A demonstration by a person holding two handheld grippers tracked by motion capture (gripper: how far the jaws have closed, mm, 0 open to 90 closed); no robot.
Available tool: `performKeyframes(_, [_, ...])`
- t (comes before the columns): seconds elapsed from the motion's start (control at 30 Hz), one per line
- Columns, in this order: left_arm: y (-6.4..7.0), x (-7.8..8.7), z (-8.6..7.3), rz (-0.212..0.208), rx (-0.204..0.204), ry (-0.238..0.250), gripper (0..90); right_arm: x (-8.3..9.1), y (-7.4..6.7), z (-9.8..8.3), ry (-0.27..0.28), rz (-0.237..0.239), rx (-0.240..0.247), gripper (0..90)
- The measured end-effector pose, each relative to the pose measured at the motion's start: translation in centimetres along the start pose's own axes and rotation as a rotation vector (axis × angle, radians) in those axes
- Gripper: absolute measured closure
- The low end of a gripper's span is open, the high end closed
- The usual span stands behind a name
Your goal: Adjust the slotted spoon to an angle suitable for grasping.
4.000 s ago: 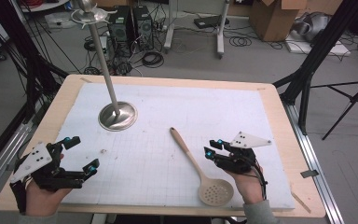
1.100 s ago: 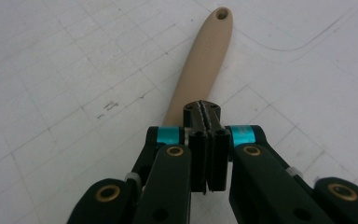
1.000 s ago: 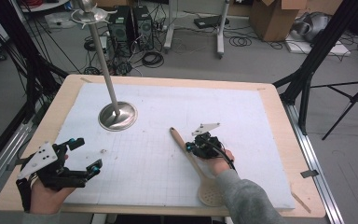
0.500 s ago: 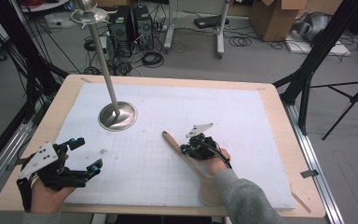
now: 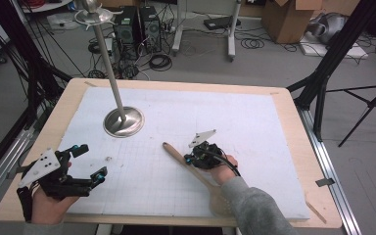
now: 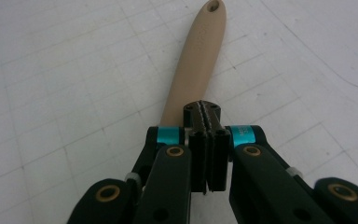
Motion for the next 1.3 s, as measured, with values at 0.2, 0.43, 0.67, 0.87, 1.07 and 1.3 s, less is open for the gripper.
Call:
performKeyframes(0.2, [0.1, -0.3, -0.1, -0.003, -0.003, -0.009, 1.8, -0.2, -0.7, 0.5, -0.011, 0.012, 0.048, 90.0])
performKeyframes(0.43, [0.2, -0.5, -0.1, -0.011, -0.004, -0.012, 1.8, -0.3, -1.2, 0.7, -0.011, 0.026, 0.072, 90.0])
performKeyframes(0.67, [0.2, -0.4, -0.1, -0.006, -0.003, -0.009, 1.8, -0.5, -1.2, 0.8, -0.002, 0.059, 0.108, 90.0])
performKeyframes(0.87, [0.3, -0.6, -0.1, -0.013, -0.004, -0.014, 1.8, -0.7, -1.1, 0.7, -0.012, 0.051, 0.119, 90.0])
performKeyframes(1.07, [0.3, -0.7, -0.2, -0.013, -0.004, -0.016, 1.8, -0.9, -1.7, 1.0, -0.008, 0.097, 0.153, 90.0])
performKeyframes(1.3, [0.2, -0.6, -0.2, -0.013, 0.000, -0.015, 1.8, -1.0, -2.9, 1.6, -0.011, 0.159, 0.216, 90.0])
Point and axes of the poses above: each handheld gripper's, and its own axes: x roughly backward along the jaws, z roughly out of its top, y roughly to its right, the point moved 5 cm from there along -x, roughly forward along the jaws, and after that the axes turned 4 degrees about -z, right-handed, at the moved point
